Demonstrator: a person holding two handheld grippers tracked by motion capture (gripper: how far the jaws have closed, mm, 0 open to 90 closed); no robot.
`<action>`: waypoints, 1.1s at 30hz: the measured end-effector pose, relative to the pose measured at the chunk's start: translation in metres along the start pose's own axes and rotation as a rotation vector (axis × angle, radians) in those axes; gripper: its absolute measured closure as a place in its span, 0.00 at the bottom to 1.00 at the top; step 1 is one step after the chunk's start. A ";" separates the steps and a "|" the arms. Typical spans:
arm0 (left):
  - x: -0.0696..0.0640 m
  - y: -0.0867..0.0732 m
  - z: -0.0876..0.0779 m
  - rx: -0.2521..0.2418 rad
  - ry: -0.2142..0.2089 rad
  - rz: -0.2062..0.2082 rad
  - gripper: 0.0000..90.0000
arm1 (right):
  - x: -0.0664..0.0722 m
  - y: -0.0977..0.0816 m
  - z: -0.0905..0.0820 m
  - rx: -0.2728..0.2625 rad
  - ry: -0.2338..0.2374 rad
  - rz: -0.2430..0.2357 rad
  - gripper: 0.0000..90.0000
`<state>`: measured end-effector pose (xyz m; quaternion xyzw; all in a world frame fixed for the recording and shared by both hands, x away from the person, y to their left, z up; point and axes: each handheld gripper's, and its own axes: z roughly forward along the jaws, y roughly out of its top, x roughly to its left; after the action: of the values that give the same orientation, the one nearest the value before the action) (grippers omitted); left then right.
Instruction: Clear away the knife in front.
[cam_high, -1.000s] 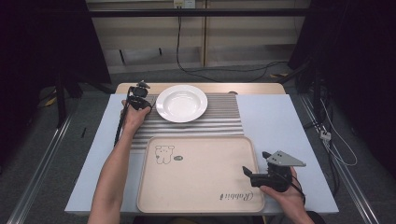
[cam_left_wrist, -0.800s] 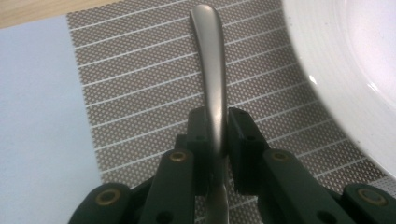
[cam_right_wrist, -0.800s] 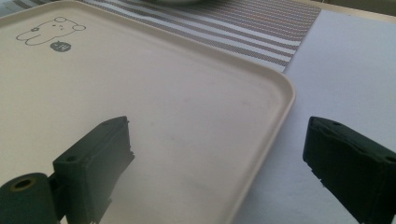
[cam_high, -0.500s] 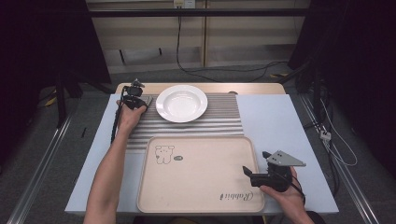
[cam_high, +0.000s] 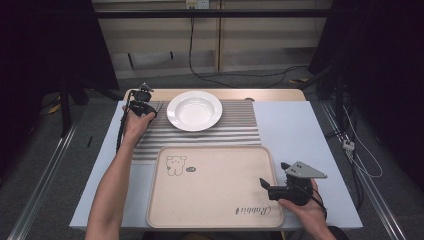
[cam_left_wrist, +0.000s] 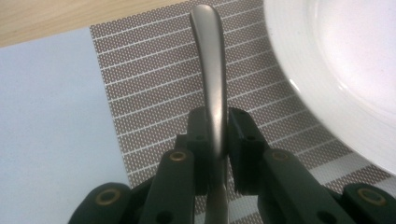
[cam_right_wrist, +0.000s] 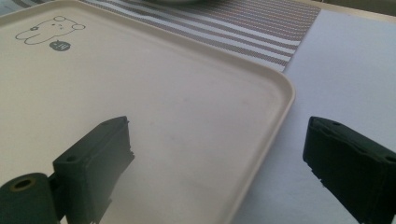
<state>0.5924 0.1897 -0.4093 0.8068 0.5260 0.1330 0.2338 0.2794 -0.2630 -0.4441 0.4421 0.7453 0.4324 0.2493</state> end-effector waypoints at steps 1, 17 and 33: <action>-0.001 0.000 -0.001 -0.004 -0.005 -0.002 0.89 | 0.000 0.000 0.000 0.000 0.000 0.000 0.09; -0.011 -0.004 -0.021 -0.024 -0.028 0.024 0.89 | 0.000 0.000 0.000 -0.004 -0.003 -0.003 0.09; -0.025 -0.017 -0.047 -0.039 -0.036 0.082 0.89 | 0.000 0.001 0.000 -0.004 -0.003 -0.005 0.09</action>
<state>0.5473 0.1837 -0.3768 0.8253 0.4855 0.1383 0.2530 0.2793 -0.2626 -0.4436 0.4406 0.7450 0.4327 0.2523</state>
